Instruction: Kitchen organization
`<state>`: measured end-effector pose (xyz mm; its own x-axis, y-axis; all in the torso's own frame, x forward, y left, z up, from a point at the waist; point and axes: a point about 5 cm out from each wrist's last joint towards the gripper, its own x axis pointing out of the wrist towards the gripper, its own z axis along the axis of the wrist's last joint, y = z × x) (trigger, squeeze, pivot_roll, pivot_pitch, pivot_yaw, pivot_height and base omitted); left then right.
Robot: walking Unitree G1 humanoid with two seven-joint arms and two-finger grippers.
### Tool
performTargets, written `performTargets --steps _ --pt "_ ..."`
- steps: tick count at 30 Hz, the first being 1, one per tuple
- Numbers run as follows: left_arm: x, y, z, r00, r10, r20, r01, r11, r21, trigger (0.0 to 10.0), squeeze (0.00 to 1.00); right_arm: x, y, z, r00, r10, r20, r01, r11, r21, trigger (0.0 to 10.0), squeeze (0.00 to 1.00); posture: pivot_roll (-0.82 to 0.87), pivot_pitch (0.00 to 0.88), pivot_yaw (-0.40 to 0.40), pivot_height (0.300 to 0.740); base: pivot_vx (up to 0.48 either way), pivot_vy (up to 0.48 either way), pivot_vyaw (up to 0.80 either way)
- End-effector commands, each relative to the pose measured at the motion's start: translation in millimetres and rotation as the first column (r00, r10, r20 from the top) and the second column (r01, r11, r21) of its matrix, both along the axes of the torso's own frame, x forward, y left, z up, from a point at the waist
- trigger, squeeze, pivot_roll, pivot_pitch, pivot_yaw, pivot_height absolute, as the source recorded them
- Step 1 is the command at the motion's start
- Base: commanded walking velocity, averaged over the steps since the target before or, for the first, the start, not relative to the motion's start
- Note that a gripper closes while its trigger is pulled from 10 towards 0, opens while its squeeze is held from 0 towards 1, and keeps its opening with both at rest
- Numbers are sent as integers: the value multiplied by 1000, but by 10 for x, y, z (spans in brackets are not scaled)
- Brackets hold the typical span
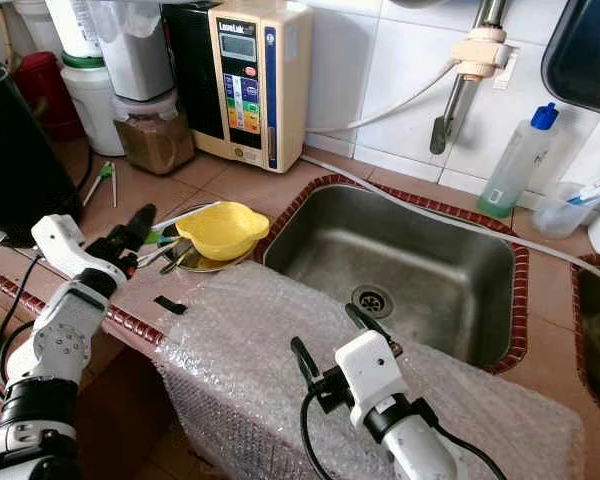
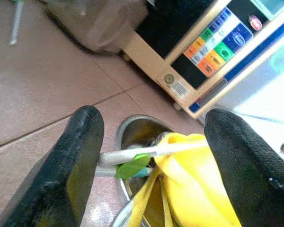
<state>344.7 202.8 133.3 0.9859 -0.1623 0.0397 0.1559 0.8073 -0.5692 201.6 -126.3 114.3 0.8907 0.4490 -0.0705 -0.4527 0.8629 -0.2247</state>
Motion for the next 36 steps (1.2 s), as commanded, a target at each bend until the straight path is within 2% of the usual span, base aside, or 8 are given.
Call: performTargets --steps 1,13,17,22,23,24,25,36 --pt "-13 -41 124 996 -65 69 56 991 120 10000 1000 -9 -8 -29 1000 2 -7 -2 1000 -11 10000 0 74 0 30 740 0 0 0" --pt "74 216 354 989 48 138 -79 970 229 10000 1000 -1 -11 -36 1000 9 -5 -9 1000 -19 10000 0 83 0 25 740 0 0 0" --pt "43 332 296 984 122 129 -152 953 261 10000 1000 -1 -13 -37 1000 7 -4 -7 1000 -19 10000 0 82 0 26 740 0 0 0" --pt "-19 277 75 996 42 81 -69 927 370 10000 1000 8 -24 -36 1000 5 1 -5 1000 -23 10000 0 82 0 24 740 0 0 0" --pt "-18 261 54 997 35 74 -60 926 372 10000 753 9 -24 -37 1000 6 1 -6 1000 -23 10000 0 81 0 24 740 0 0 0" --pt "-16 251 42 997 32 69 -56 927 371 10000 753 9 -23 -37 1000 6 1 -6 1000 -24 10000 0 81 0 24 740 0 0 0" --pt "-12 233 14 998 27 59 -46 933 356 10000 0 10 -23 -37 1000 7 2 -7 1000 -25 10000 0 79 0 26 740 0 0 0" --pt "-22 207 -115 998 -55 27 40 918 394 10000 0 -3 -35 -45 1000 -4 2 4 1000 -26 10000 0 67 0 32 740 0 0 0"
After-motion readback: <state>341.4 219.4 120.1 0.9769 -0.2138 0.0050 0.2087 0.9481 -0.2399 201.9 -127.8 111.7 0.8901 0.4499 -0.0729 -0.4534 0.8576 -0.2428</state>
